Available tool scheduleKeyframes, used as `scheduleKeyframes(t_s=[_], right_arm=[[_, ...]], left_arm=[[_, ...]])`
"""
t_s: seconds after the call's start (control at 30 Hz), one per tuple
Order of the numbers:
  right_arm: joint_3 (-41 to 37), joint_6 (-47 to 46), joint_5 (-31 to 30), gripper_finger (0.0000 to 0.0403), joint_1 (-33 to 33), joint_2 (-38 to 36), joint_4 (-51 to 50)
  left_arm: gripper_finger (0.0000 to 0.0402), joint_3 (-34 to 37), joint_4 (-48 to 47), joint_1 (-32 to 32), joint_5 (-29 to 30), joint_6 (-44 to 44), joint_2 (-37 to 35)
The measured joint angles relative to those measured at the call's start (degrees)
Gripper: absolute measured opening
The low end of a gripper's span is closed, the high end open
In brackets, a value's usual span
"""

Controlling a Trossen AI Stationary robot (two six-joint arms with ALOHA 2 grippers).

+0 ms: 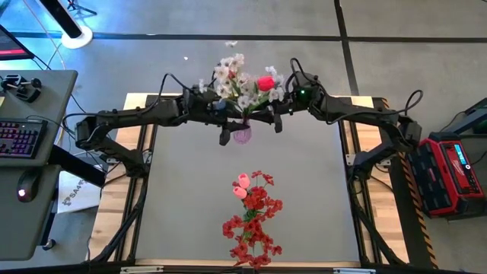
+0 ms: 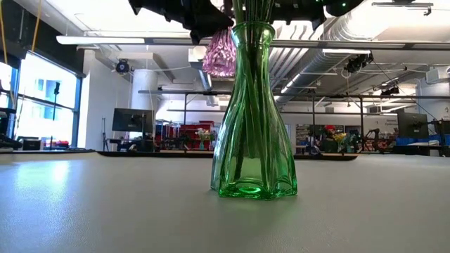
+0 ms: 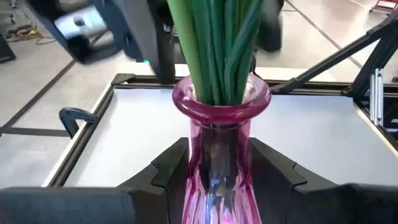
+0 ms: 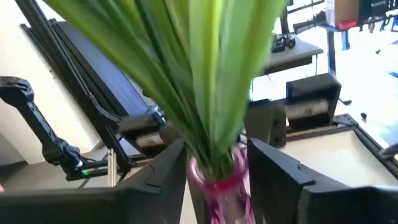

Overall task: Sort flowers into vase by color
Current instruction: Adjust the purple vase

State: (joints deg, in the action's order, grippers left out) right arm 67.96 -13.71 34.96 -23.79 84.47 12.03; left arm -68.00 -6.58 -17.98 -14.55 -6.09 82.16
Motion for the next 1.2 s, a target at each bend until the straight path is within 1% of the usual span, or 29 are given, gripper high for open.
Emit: scheduleKeyframes(t_s=[0.17, 0.23, 0.3, 0.4, 0.6, 0.7, 0.8, 0.93, 1.03, 1.2], right_arm=[[0.13, 0.04, -0.77, 0.0132, 0.04, -0.1, 0.01], [0.11, 0.04, -1.7, 0.0131, 0.2, -0.09, -0.21], [0.11, 0.49, -2.13, 0.0139, 0.24, -0.05, -0.27], [0.11, 0.56, -3.19, 0.0171, 0.26, 0.0, -1.28], [0.11, 1.4, -4.05, 0.0258, 0.52, 0.12, -2.73], [0.05, 2.07, -4.96, 0.0275, 1.27, 0.18, -2.88], [0.0, 2.18, -4.92, 0.027, 2.04, 0.8, -2.8], [-0.02, 3.23, -5.63, 0.0248, 2.72, 1.41, -2.3], [-0.02, 3.27, -6.13, 0.0226, 2.82, 1.44, -1.4], [-0.04, 4.16, -6.04, 0.0176, 2.84, 1.44, -1.56]], left_arm=[[0.0128, 0.01, 0.79, 0.0, 0.01, 0.05, 0.06], [0.0128, 0.01, 1.0, 0.0, 0.05, 0.13, 0.06], [0.0128, 0.01, 1.01, -0.01, 0.03, 0.24, 0.06], [0.0128, 0.01, 1.28, 0.0, 0.0, 0.31, 0.06], [0.0128, 0.01, 1.33, 0.0, -0.15, 0.31, 0.04], [0.0124, -0.03, 1.39, 0.0, -0.2, 0.29, 0.0], [0.0115, -0.05, 1.46, 0.0, -0.21, 0.28, -0.05], [0.0111, -0.07, 1.41, 0.0, -0.3, 0.43, -0.05], [0.0111, -0.08, 1.39, 0.0, -0.36, 0.43, -0.05], [0.0111, -0.1, 1.28, 0.0, -0.19, 0.46, -0.1]])
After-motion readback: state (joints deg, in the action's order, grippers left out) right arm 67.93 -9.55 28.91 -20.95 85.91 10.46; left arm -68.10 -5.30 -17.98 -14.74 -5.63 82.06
